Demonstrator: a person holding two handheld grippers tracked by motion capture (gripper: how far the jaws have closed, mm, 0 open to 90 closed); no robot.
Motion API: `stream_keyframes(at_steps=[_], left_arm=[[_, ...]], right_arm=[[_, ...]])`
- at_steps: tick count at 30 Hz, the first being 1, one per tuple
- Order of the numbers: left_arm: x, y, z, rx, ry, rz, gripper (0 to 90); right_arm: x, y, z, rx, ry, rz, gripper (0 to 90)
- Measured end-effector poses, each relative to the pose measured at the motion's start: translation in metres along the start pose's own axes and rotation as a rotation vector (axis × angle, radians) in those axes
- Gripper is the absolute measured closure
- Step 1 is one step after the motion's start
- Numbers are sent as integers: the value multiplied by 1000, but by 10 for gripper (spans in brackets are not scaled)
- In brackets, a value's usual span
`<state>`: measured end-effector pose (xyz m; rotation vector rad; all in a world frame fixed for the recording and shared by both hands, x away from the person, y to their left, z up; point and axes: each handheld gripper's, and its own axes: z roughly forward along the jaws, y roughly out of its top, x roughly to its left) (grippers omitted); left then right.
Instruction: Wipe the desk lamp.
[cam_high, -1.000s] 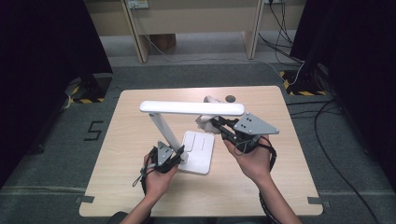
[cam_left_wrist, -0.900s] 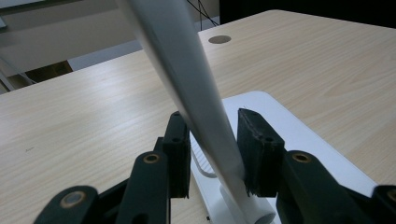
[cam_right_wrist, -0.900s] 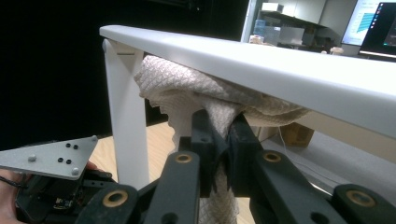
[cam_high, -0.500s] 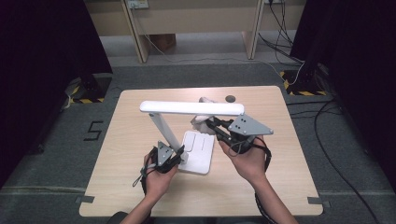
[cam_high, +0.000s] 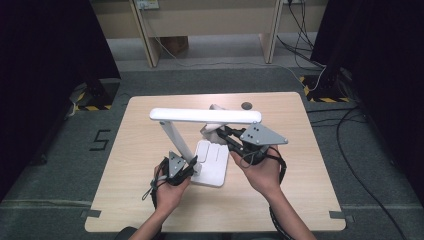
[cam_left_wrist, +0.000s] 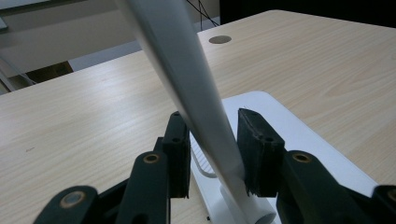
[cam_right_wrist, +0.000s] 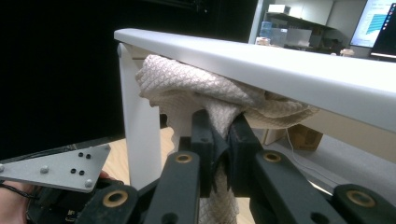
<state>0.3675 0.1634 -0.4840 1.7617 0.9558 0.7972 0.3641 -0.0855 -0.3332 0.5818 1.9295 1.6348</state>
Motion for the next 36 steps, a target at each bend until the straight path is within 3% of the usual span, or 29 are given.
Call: stream_keyframes(at_steps=[17, 36], left_arm=[[0, 0, 0, 1, 1, 1, 653], [-1, 0, 0, -2, 4, 4, 652]], right_arm=[[8, 1, 7, 1, 13, 16, 841], [15, 3, 16, -2, 22, 1, 840]])
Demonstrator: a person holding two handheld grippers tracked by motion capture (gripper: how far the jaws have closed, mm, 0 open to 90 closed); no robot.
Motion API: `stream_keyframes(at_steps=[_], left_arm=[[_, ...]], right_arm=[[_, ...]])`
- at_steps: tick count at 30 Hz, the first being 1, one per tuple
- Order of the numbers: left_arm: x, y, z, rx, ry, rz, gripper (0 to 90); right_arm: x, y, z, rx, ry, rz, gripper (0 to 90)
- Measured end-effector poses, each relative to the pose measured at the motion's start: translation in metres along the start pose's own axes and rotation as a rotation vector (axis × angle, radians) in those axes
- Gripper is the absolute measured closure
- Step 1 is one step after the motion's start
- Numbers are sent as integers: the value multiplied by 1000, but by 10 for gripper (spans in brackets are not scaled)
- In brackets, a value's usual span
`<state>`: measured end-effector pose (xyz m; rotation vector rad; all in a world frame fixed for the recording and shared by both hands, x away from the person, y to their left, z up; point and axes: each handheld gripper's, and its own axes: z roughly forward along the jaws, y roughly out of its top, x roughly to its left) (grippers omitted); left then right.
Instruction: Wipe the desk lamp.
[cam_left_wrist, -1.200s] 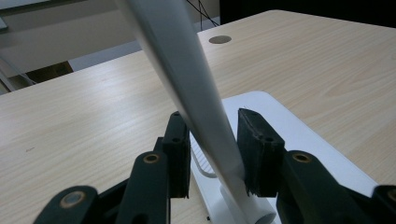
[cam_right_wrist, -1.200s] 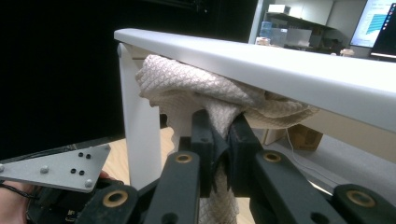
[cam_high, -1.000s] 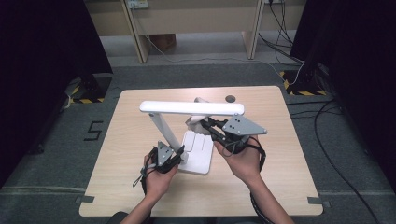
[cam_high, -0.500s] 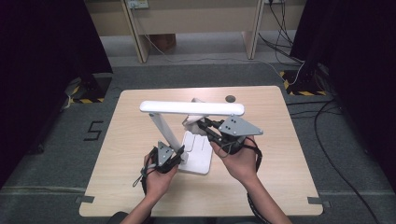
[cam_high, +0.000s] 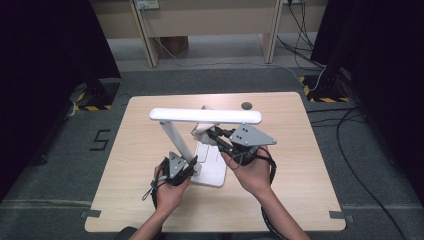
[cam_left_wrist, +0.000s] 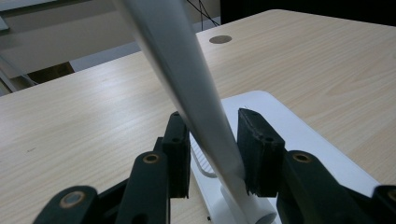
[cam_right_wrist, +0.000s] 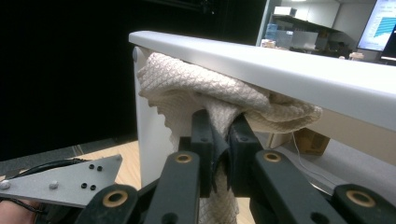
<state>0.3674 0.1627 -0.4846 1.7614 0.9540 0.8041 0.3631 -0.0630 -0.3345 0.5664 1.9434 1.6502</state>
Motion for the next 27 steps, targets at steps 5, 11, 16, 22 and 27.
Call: stream_keyframes(at_steps=[5, 11, 16, 22, 27], left_arm=[[0, 0, 0, 2, 1, 3, 651], [0, 0, 0, 1, 2, 1, 651], [0, 0, 0, 1, 2, 1, 651], [-1, 0, 0, 1, 3, 4, 651], [0, 0, 0, 8, -2, 7, 650]], right_arm=[[2, 0, 4, 0, 3, -2, 840], [6, 1, 8, -2, 6, -4, 839], [8, 2, 11, 0, 8, -4, 840], [10, 3, 14, 0, 10, -10, 839], [13, 4, 18, 2, 16, -5, 839]])
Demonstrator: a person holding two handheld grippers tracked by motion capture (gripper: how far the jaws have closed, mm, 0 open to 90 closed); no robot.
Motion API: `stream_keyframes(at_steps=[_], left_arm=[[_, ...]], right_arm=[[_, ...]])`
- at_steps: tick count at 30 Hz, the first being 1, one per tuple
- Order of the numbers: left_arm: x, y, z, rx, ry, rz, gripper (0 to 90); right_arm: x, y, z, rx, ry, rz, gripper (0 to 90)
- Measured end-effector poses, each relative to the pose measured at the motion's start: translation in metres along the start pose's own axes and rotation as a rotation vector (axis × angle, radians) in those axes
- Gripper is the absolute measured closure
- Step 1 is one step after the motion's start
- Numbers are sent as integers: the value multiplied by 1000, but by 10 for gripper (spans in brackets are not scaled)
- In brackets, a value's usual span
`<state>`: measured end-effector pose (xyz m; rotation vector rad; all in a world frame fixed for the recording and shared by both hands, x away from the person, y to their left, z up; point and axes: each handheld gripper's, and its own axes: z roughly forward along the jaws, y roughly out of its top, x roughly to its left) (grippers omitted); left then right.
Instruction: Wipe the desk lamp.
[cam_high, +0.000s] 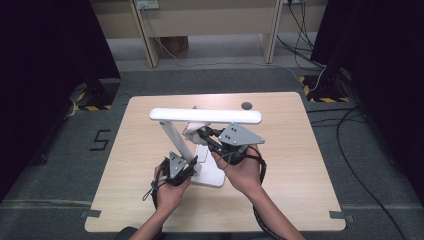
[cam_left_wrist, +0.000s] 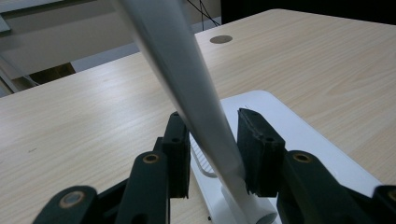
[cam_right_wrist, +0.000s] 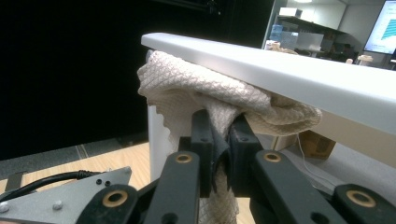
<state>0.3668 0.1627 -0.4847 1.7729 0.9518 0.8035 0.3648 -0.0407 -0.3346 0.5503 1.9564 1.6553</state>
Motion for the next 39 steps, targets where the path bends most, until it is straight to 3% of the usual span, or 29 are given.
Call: stream_keyframes(at_steps=[18, 20, 25, 27, 28, 33, 39], left_arm=[[-1, 0, 1, -7, 8, 3, 649], [-1, -1, 1, -10, 10, 3, 649], [-1, 0, 1, -7, 10, 4, 649], [-1, -1, 1, -6, 9, 4, 650], [-1, -1, 1, -7, 9, 4, 649], [-1, -1, 1, -6, 9, 5, 649], [-1, -1, 1, -6, 9, 6, 649]], right_arm=[[5, 2, 10, 3, 4, -5, 839], [4, 2, 11, -4, 2, -23, 839], [8, 3, 13, 2, 9, -10, 839], [8, 3, 15, -5, 9, -31, 839], [10, 3, 15, 4, 11, -13, 839], [11, 4, 19, -3, 13, -30, 839], [15, 4, 23, 4, 22, -17, 839]])
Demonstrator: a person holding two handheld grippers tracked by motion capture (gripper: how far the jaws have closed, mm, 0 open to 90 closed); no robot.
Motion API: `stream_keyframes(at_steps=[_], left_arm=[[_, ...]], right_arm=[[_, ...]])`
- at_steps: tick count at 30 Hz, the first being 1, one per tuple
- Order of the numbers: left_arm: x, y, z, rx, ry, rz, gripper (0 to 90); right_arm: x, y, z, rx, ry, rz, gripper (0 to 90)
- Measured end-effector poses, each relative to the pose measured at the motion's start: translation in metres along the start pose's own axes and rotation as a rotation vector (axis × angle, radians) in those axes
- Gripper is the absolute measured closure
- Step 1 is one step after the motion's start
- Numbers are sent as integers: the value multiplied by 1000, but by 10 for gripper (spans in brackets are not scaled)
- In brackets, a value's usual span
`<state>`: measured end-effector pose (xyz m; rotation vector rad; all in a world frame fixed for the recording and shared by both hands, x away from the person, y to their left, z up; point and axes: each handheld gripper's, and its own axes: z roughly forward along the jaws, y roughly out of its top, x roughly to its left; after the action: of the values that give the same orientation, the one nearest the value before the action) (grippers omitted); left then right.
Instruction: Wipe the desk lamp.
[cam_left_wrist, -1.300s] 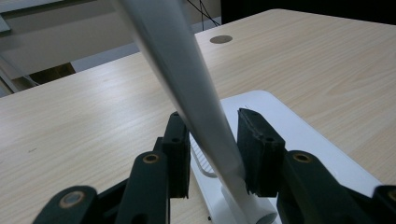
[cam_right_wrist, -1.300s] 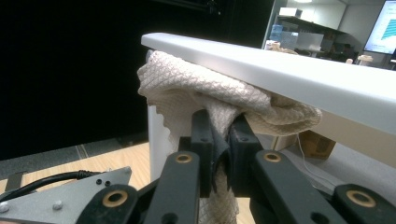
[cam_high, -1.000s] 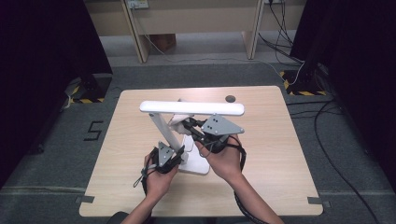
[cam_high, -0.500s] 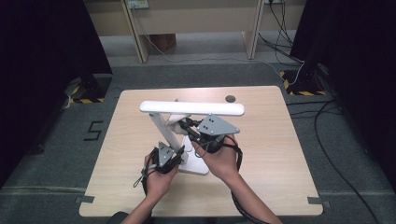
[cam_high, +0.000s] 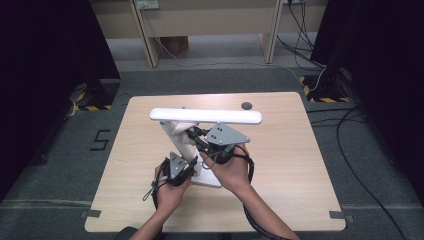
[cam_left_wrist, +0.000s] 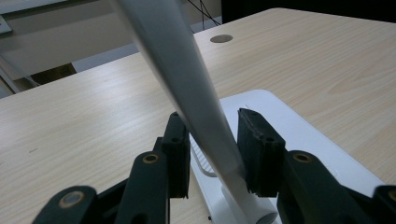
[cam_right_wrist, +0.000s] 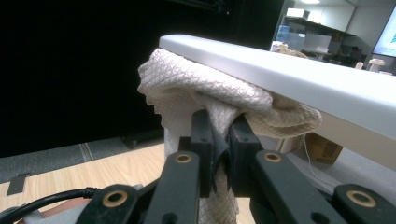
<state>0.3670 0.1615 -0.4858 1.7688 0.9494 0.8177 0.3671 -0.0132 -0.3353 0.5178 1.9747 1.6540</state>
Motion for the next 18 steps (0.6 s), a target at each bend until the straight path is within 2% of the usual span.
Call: stream_keyframes(at_steps=[2, 3, 7, 18], left_arm=[[0, 0, 0, 0, 0, -1, 649], [0, 0, 0, 0, 0, -1, 649], [0, 0, 0, 1, 1, 1, 648], [0, 0, 0, 7, 3, 10, 647]], right_arm=[[-1, 1, 2, -6, 1, -22, 839], [1, 1, 3, 0, 4, -7, 839], [2, 1, 6, -3, 7, -20, 839], [5, 2, 10, 3, 8, -13, 838]])
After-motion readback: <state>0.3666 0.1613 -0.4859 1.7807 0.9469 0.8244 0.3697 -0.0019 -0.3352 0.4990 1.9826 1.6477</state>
